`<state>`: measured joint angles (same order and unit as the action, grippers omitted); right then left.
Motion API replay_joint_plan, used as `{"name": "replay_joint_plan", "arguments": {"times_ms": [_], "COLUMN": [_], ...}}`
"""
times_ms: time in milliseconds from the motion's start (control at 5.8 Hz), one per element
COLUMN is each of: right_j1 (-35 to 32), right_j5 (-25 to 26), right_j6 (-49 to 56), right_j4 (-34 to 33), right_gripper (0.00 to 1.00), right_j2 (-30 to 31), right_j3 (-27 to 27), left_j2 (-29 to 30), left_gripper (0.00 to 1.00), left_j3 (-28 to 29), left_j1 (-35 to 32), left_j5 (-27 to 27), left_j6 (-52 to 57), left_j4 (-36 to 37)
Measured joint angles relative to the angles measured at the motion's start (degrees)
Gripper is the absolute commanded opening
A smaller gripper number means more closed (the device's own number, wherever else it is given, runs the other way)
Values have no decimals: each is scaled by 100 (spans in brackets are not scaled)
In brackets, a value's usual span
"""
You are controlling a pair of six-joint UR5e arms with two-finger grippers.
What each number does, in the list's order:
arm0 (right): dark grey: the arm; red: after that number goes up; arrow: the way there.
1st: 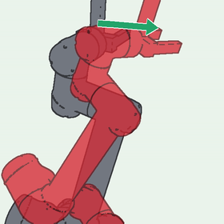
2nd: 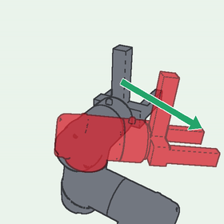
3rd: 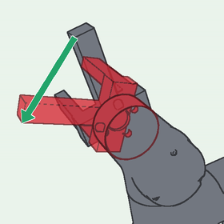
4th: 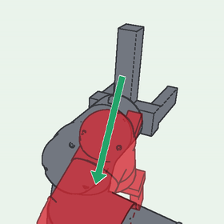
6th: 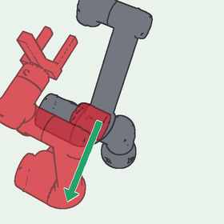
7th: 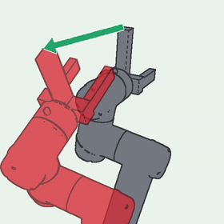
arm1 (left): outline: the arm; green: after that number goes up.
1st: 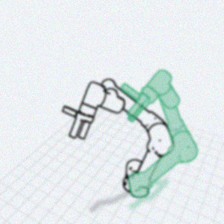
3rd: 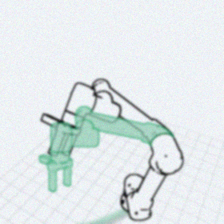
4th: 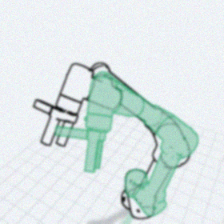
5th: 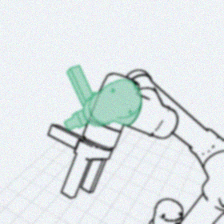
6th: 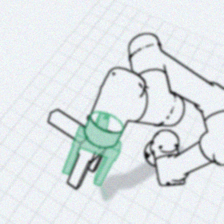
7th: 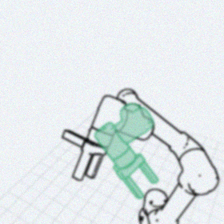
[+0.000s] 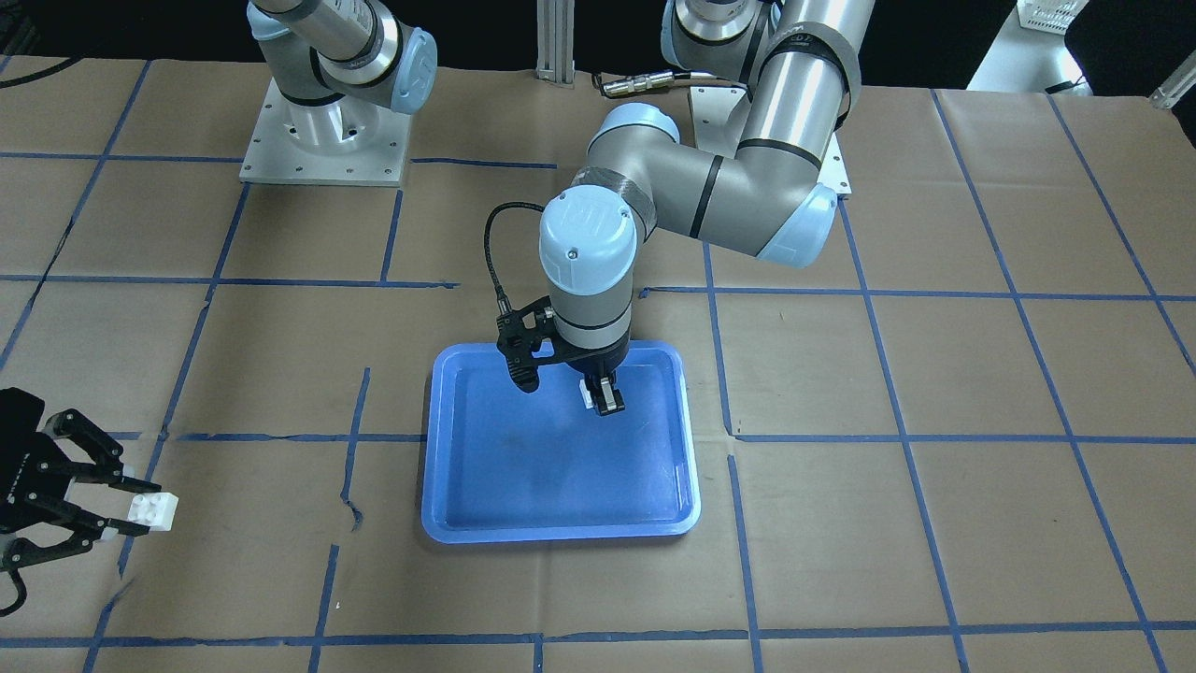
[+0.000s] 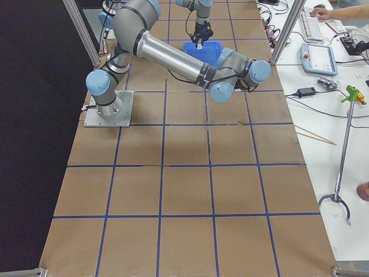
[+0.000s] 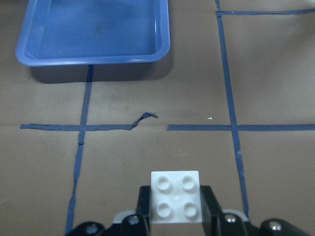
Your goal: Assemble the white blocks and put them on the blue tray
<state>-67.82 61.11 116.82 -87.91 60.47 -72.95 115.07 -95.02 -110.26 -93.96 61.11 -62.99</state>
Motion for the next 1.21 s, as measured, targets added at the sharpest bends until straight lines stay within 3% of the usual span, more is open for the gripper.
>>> {"name": "replay_joint_plan", "arguments": {"times_ms": [345,1034,1207], "right_j1": [-9,-12,-15], "right_j5": [25,-19,-23], "right_j6": [91,278,276], "right_j4": [341,258,260], "right_gripper": [25,25,25], "right_j2": [507,667,668], "right_j3": [-413,-731,-741], "left_j2": [122,416,428], "left_gripper": [13,22,53], "left_j3": [-109,-350,-472], "left_j1": [-4,-4,-5], "left_j5": [3,19,24], "left_j6": [1162,1256,1255], "left_j4": [403,954,1169]}}
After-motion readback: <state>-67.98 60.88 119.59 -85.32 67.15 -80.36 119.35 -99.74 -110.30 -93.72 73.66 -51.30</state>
